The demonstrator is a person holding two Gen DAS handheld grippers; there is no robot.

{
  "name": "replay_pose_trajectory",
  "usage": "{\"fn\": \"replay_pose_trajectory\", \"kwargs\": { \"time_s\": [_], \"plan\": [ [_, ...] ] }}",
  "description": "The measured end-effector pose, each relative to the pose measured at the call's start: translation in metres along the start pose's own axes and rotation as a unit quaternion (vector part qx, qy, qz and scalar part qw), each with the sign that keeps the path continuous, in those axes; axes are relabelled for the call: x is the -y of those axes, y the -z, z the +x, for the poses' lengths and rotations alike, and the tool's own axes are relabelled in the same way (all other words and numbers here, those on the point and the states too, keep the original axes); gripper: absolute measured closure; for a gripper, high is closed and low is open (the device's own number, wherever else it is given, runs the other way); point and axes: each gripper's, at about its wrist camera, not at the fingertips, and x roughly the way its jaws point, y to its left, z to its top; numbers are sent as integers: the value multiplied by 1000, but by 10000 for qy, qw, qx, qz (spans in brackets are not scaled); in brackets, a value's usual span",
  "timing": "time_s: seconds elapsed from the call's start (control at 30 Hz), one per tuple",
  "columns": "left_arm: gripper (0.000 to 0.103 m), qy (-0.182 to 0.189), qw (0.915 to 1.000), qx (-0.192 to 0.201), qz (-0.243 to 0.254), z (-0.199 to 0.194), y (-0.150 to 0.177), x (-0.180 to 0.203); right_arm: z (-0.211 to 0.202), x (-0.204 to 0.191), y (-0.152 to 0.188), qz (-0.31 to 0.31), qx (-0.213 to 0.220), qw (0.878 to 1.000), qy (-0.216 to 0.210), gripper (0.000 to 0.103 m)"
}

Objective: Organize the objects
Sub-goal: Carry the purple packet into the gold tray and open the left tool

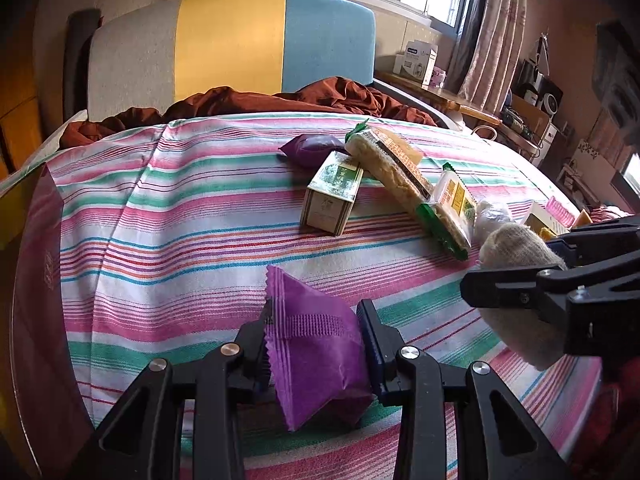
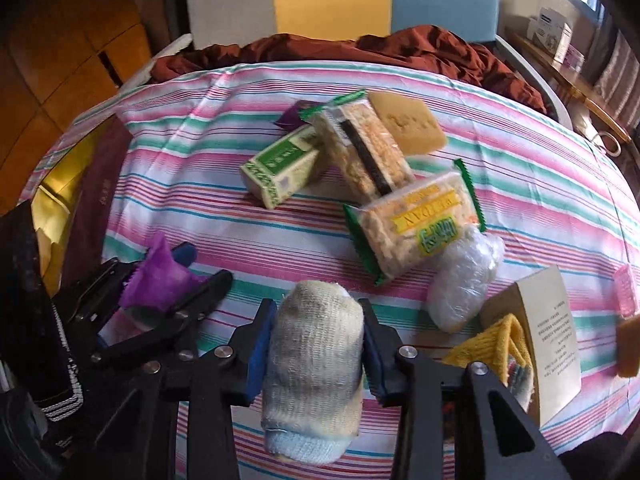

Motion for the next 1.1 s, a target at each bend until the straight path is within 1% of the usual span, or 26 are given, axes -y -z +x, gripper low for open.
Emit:
{"fn": "replay_pose_trajectory", "kwargs": {
  "time_s": [0.07,0.1,0.27,0.37,0.5,0.57,0.67,0.73,0.77,0.87,0.9,0.97,1.0,1.07,1.1],
  "plan": [
    [65,-36,10000,-6,47,-1,1,1,14,-3,-1,-50,-287,9991,292,63],
    [65,-53,10000,-8,67,-2,1,1,18,0,-3,-6,-363,9989,294,63],
    [65,-179,9997,-54,180,-7,5,2,20,-2,-5,-83,-324,9989,314,63],
    [65,-196,9996,-110,150,-19,10,2,20,-1,-5,-65,-318,9990,304,63],
    [65,-61,9999,-4,149,-50,17,-5,20,-4,-5,-112,-300,9989,356,63],
    [65,-38,9999,114,10,-70,15,-19,21,-5,-5,-123,-292,9988,375,63],
    [65,-174,9988,351,-291,-104,5,-51,21,-8,-5,-143,-278,9987,413,63],
    [64,-236,9961,566,-640,-129,-4,-82,21,-10,-4,-196,-269,9983,476,63],
    [64,-326,9943,643,-782,-140,-7,-99,21,-11,-4,-232,-263,9980,519,63],
    [64,-849,9862,743,-1209,-162,-15,-155,22,-18,-4,-368,-236,9968,668,63],
    [64,-951,9832,708,-1385,-166,-15,-176,22,-20,-4,-410,-229,9964,710,63],
    [64,-1240,9737,570,-1826,-170,-12,-219,22,-22,-3,-482,-215,9956,775,63],
    [64,-1349,9701,470,-1965,-169,-9,-238,19,-18,-1,-501,-209,9954,790,63],
    [65,-1693,9630,358,-2065,-168,-5,-267,16,-14,3,-517,-204,9953,796,63],
    [65,-1858,9604,207,-2066,-165,-2,-281,16,-14,3,-518,-201,9953,796,63]
  ]
}}
